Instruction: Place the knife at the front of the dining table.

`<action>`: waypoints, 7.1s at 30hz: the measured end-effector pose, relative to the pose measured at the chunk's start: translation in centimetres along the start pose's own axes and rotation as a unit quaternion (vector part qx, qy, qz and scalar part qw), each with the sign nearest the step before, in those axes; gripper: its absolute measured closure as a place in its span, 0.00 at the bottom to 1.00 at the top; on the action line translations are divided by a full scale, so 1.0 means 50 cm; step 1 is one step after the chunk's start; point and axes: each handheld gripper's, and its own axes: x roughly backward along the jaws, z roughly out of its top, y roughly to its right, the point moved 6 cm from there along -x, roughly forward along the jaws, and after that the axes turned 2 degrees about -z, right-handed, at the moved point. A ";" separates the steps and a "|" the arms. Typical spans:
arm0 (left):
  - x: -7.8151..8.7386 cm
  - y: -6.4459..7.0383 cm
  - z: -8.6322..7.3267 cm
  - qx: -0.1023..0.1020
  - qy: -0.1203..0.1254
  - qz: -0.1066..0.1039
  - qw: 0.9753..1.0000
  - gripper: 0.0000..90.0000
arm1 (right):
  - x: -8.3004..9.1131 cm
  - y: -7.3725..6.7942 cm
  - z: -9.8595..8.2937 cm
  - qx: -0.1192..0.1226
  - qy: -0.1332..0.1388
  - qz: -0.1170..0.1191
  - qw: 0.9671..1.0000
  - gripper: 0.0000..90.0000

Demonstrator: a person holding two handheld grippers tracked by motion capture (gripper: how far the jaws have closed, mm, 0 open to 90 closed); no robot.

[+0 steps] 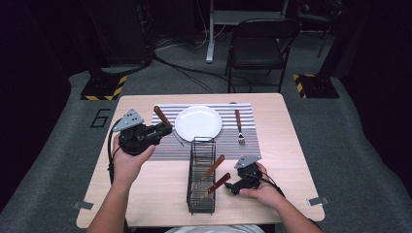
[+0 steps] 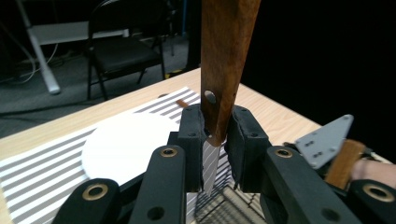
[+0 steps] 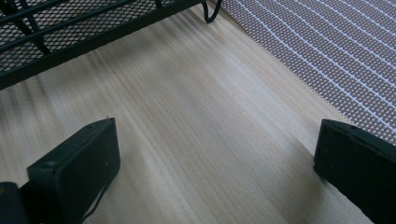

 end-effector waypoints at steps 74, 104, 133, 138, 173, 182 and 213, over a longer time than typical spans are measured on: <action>-0.180 -0.270 -0.185 0.106 -0.092 0.160 0.977 0.86 | 0.000 -0.002 -0.001 -0.005 0.000 0.001 1.000 0.00; -0.244 -0.344 -0.233 0.222 -0.075 0.154 0.960 0.89 | 0.002 -0.003 -0.002 -0.006 -0.004 0.004 1.000 0.00; -0.273 -0.385 -0.281 0.304 -0.062 0.140 0.940 0.89 | 0.002 -0.004 -0.002 -0.005 -0.003 0.004 1.000 0.00; -0.279 -0.390 -0.289 0.318 -0.059 0.141 0.936 0.89 | 0.003 -0.004 -0.002 -0.006 -0.005 0.005 1.000 0.00; -0.295 -0.403 -0.316 0.343 -0.061 0.156 0.924 0.89 | 0.003 -0.006 -0.003 -0.006 -0.006 0.006 1.000 0.00; -0.292 -0.399 -0.313 0.336 -0.065 0.159 0.926 0.82 | 0.003 -0.006 -0.003 -0.005 -0.006 0.006 1.000 0.00; -0.219 -0.322 -0.261 0.277 -0.066 0.128 0.950 0.68 | 0.004 -0.007 -0.004 -0.001 -0.006 0.009 1.000 0.00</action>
